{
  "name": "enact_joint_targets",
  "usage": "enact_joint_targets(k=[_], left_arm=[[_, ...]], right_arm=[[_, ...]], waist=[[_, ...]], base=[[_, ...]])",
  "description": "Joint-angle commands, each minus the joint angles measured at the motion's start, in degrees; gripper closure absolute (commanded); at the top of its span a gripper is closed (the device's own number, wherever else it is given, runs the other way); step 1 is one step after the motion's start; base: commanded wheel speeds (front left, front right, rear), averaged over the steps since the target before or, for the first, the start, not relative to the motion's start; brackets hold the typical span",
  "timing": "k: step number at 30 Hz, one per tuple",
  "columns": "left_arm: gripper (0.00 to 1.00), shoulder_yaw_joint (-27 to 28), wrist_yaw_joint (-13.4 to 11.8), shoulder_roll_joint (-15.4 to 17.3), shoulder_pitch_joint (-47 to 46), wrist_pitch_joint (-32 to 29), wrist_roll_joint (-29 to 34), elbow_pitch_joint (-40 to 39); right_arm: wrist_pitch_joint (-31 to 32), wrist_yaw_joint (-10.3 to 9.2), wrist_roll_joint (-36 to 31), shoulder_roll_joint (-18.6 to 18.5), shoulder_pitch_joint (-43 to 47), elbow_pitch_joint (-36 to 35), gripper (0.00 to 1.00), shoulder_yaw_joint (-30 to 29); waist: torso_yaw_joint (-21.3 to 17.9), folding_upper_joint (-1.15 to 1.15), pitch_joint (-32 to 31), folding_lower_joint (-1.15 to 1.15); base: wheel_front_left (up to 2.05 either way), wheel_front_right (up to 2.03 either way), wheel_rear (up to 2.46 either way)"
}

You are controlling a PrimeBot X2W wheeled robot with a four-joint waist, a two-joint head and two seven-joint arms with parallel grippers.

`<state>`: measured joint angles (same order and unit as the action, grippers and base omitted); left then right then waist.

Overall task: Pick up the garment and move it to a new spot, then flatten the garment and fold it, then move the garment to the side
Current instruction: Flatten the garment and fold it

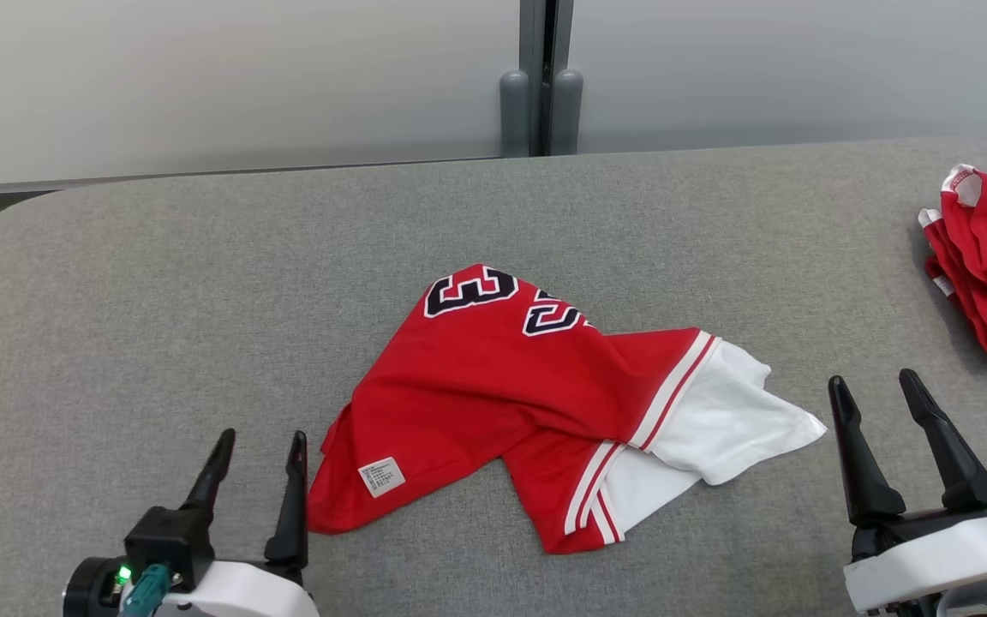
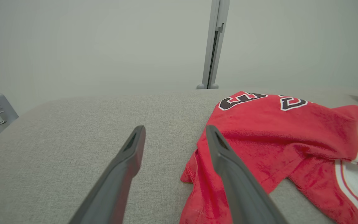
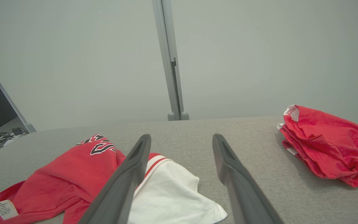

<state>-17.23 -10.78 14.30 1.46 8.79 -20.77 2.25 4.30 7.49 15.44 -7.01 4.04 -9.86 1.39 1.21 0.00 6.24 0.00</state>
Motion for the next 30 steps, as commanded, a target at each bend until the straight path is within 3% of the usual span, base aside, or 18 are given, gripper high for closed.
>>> enact_joint_targets(k=[1, 11, 12, 14, 23, 30], left_arm=[[0.0, -0.38, 0.48, 0.18, -0.72, -0.52, -0.41, 0.73], [0.0, -3.06, 4.7, -1.59, -2.4, -5.48, -4.56, 11.12], [0.05, -3.13, 5.01, -1.71, -2.72, -5.41, -4.93, 11.66], [1.0, -3.21, 5.42, -1.86, -3.11, -5.02, -5.19, 12.57], [1.0, -3.11, 5.83, -1.61, -4.63, -3.85, -5.61, 13.05], [1.0, -2.76, 5.37, -1.7, -7.02, -3.03, -5.47, 12.45]], right_arm=[[0.08, 0.0, 0.39, -0.13, -0.4, 0.23, 0.0, 0.08], [-0.74, 0.0, 0.86, 0.18, -1.65, 1.39, 0.0, 1.12], [-0.77, 0.0, 0.94, 0.23, -1.66, 1.59, 0.0, 1.11], [-0.61, 0.0, 1.07, 0.33, -1.54, 2.07, 0.0, 0.81], [0.12, 0.0, 2.77, -0.46, -1.62, 11.83, 0.0, -3.64], [-1.7, 0.0, 4.9, -2.32, -8.83, 22.84, 0.0, -1.37]], waist=[[0.01, 0.0, 0.21, 0.0], [-0.66, 0.0, 2.65, 0.0], [-0.75, 0.0, 2.87, 0.0], [-0.84, 0.0, 3.2, 0.0], [-0.57, 0.0, 4.73, 0.0], [0.06, 0.0, 8.21, 0.0]], base=[[0.0, 0.0, 0.0], [0.0, 0.0, 0.0], [0.0, 0.0, 0.0], [0.0, 0.0, 0.0], [0.0, 0.0, 0.0], [0.0, 0.0, 0.0]])
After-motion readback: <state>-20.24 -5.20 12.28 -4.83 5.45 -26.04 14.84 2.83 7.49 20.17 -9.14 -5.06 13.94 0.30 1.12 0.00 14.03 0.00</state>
